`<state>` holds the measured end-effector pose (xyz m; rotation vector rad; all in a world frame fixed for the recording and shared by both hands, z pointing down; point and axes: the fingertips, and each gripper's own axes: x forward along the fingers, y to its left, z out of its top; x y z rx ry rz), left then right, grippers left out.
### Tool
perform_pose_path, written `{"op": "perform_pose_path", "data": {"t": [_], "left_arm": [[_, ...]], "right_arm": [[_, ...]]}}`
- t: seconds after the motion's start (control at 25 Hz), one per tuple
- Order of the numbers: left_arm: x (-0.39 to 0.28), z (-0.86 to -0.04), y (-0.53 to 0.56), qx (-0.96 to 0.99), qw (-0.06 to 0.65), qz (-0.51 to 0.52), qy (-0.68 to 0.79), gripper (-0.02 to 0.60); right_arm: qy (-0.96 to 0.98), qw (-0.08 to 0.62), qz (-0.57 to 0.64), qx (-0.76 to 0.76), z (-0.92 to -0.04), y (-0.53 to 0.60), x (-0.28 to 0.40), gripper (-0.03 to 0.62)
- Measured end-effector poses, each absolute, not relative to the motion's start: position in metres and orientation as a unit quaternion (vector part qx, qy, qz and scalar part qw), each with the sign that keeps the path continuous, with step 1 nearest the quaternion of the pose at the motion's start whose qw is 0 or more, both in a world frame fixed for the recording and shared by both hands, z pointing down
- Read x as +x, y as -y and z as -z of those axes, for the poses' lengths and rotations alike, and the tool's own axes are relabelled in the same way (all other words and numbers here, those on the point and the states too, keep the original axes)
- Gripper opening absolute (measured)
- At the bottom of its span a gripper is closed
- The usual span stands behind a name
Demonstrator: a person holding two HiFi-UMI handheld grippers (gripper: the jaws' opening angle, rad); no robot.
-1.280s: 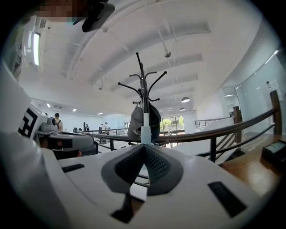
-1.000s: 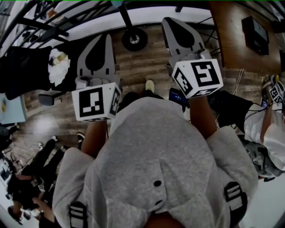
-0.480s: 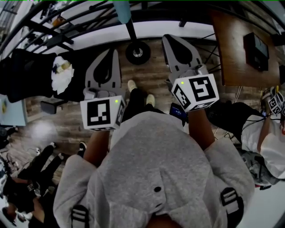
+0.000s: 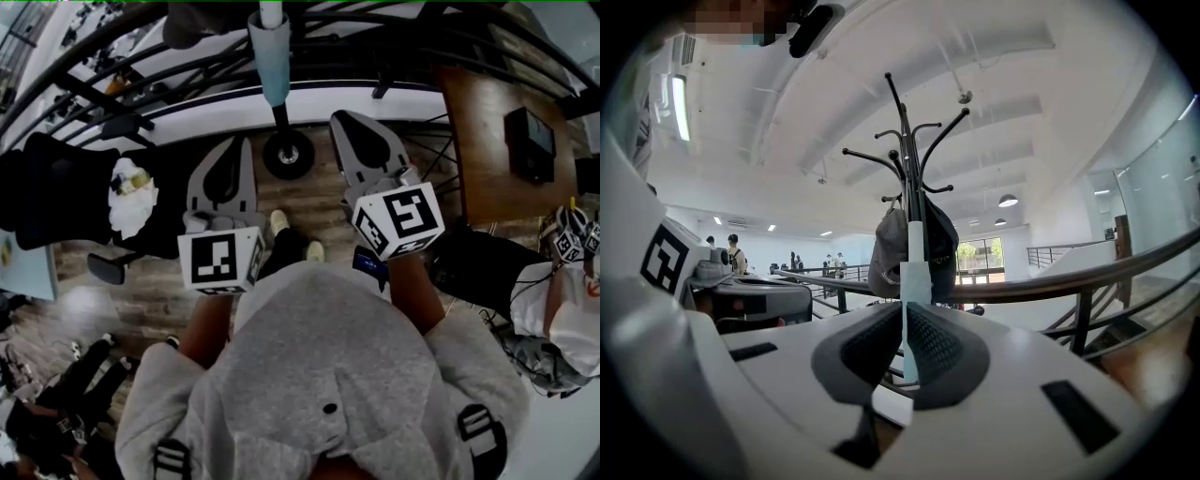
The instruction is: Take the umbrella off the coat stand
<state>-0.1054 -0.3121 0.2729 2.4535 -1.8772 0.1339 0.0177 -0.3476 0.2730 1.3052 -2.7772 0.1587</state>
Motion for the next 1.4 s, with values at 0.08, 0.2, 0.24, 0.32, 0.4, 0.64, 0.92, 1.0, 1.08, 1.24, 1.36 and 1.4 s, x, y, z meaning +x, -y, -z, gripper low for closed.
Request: {"op": "perform_pose_path", "data": {"t": [0.08, 0.2, 0.24, 0.32, 0.4, 0.64, 0.92, 1.0, 1.08, 1.24, 1.36, 1.4], "left_arm": [[-0.112, -0.273, 0.328, 0.794, 0.022, -0.039, 0.607, 0.011], [-0.125, -0.276, 0.352, 0.795, 0.024, -0.036, 0.605, 0.011], [-0.128, -0.277, 0.359, 0.797, 0.027, -0.038, 0.603, 0.011], [-0.130, -0.277, 0.373, 0.800, 0.028, -0.039, 0.598, 0.011], [-0.131, -0.276, 0.385, 0.802, 0.026, -0.038, 0.595, 0.011], [-0.131, -0.281, 0.414, 0.809, 0.025, -0.039, 0.586, 0.011], [-0.140, -0.281, 0.439, 0.810, 0.033, -0.041, 0.584, 0.011], [-0.143, -0.282, 0.443, 0.811, 0.033, -0.041, 0.582, 0.011], [-0.145, -0.283, 0.447, 0.812, 0.033, -0.040, 0.581, 0.011], [-0.154, -0.284, 0.454, 0.810, 0.036, -0.039, 0.584, 0.011], [-0.165, -0.286, 0.458, 0.809, 0.035, -0.039, 0.585, 0.011], [-0.169, -0.287, 0.459, 0.810, 0.035, -0.039, 0.585, 0.011]], "right_arm": [[0.906, 0.031, -0.052, 0.420, -0.273, 0.363, 0.011, 0.017], [0.907, 0.039, -0.052, 0.417, -0.275, 0.385, 0.000, 0.119], [0.906, 0.043, -0.054, 0.418, -0.277, 0.390, -0.002, 0.139], [0.905, 0.044, -0.061, 0.418, -0.277, 0.401, -0.003, 0.174], [0.906, 0.041, -0.066, 0.415, -0.277, 0.411, -0.003, 0.222], [0.906, 0.039, -0.071, 0.416, -0.284, 0.436, -0.007, 0.279], [0.905, 0.049, -0.078, 0.415, -0.289, 0.462, -0.022, 0.351], [0.906, 0.049, -0.075, 0.414, -0.292, 0.467, -0.029, 0.361], [0.909, 0.050, -0.073, 0.407, -0.294, 0.471, -0.036, 0.367], [0.914, 0.072, -0.070, 0.393, -0.302, 0.479, -0.053, 0.368], [0.916, 0.080, -0.071, 0.387, -0.311, 0.487, -0.068, 0.367], [0.917, 0.080, -0.071, 0.385, -0.314, 0.489, -0.074, 0.368]]}}
